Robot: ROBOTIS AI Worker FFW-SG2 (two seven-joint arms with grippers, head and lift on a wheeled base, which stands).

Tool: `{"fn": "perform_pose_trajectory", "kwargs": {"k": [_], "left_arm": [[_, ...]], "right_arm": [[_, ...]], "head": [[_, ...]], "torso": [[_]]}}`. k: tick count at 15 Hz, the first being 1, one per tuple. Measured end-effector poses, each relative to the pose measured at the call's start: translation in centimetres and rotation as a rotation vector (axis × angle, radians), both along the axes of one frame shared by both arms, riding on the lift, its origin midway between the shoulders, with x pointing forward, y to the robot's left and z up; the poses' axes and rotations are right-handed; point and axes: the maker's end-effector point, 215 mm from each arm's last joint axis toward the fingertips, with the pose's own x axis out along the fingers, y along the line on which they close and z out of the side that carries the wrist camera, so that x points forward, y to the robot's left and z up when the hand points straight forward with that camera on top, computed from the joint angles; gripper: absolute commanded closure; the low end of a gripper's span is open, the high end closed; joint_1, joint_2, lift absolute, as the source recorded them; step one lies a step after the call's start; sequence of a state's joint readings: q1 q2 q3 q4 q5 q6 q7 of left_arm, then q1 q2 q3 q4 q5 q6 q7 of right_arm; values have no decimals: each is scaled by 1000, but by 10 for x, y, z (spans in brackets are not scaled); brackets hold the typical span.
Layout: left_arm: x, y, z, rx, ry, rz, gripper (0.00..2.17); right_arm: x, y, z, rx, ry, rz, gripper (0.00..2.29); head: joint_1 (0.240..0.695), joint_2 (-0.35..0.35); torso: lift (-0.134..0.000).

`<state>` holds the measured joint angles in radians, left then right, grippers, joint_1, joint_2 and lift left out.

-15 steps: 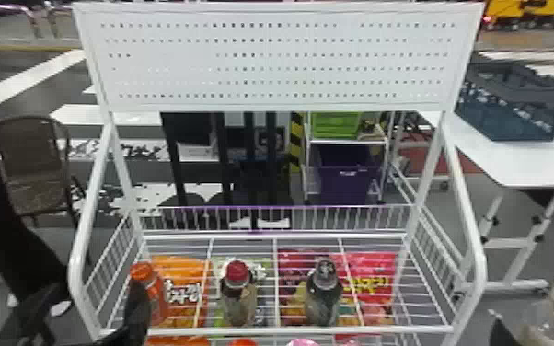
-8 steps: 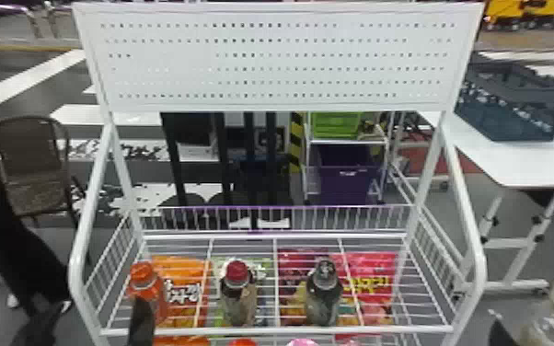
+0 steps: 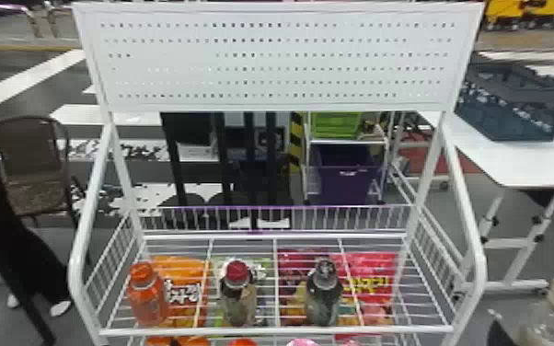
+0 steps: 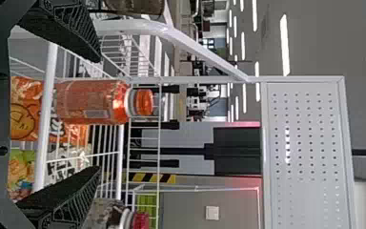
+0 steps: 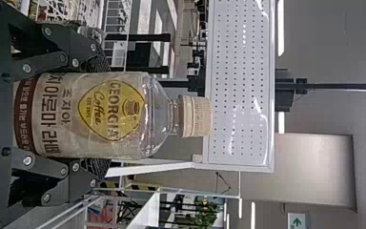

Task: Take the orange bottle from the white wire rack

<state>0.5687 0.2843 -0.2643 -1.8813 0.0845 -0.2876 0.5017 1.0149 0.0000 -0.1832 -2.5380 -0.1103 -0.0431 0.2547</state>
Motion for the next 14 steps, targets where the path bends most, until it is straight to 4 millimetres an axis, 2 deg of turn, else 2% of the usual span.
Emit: {"fn": "perform_pose_trajectory", "kwargs": {"k": [2, 5, 10, 14], "left_arm": [[7, -1, -18, 6, 19, 1, 83], [25, 3, -34, 17, 33, 12, 83], [60, 18, -49, 20, 47, 27, 83], [85, 27, -49, 23, 51, 31, 83]], "right_arm": [[0, -2, -2, -3, 4, -3, 950], [1, -5, -6, -8, 17, -8, 950], [2, -7, -10, -11, 29, -11, 950], [2, -10, -10, -19, 30, -15, 950]], "head": [[499, 0], [499, 0], [499, 0], [499, 0]], "torso": [[0], [0], [0], [0]]}}
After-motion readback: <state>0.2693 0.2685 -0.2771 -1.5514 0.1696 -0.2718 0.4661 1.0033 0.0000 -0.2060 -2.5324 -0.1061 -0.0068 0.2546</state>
